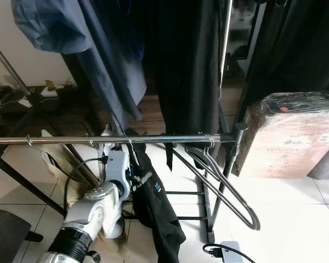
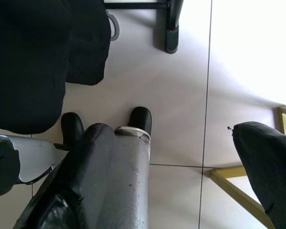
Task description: Hang hanger
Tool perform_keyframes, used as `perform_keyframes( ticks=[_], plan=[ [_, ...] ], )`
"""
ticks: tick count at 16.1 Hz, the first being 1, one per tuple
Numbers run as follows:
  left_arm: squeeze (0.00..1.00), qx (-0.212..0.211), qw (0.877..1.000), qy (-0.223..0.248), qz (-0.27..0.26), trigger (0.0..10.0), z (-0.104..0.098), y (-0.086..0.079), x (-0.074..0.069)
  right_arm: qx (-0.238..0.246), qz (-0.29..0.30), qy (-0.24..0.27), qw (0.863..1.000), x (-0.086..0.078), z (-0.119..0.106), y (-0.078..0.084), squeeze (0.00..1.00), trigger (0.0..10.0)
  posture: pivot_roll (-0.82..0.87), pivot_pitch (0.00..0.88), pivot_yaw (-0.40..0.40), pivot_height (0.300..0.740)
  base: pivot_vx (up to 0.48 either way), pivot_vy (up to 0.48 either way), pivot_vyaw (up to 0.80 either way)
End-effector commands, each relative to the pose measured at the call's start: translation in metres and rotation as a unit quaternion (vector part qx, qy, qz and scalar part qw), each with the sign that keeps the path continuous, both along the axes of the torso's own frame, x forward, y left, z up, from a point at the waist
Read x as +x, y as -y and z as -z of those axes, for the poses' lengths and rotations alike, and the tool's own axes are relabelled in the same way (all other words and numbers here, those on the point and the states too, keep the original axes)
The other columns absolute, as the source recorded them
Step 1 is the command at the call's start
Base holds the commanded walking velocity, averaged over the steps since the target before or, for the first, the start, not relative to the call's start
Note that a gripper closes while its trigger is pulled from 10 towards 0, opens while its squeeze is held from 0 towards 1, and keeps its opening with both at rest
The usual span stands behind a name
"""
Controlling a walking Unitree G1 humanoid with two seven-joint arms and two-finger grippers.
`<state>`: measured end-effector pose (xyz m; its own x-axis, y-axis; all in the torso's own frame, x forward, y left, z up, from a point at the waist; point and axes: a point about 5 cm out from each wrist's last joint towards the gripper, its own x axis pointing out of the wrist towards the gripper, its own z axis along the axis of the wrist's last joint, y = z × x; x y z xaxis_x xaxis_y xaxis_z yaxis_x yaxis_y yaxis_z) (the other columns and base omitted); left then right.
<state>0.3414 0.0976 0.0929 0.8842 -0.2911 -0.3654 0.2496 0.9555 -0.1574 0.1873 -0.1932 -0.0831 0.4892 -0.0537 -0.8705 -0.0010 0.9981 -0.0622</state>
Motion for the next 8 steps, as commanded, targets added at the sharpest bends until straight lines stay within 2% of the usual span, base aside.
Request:
perform_keyframes(
  ticks=[1, 6, 8],
  plan=[
    [0.00, 0.010, 1.000, 0.004, -0.007, 10.0, 0.000, -0.001, 0.003, 0.005, -0.001, -0.006, 1.000, -0.003, 0.002, -0.004, 0.00, 10.0, -0.15, 0.133, 0.069, 0.740, 0.000, 0.000, 0.00],
    [0.00, 0.005, 0.999, 0.018, -0.028, 10.0, -0.001, 0.003, 0.014, 0.004, -0.002, -0.006, 1.000, -0.002, 0.002, -0.004, 0.00, 10.0, -0.15, 0.141, 0.069, 0.740, 0.000, 0.000, 0.00],
    [0.00, 0.009, 0.999, 0.004, -0.049, 10.0, 0.004, 0.004, 0.015, 0.004, -0.009, -0.006, 1.000, -0.002, 0.002, -0.005, 0.00, 10.0, -0.15, 0.146, 0.070, 0.740, 0.000, 0.000, 0.00]
  ],
)
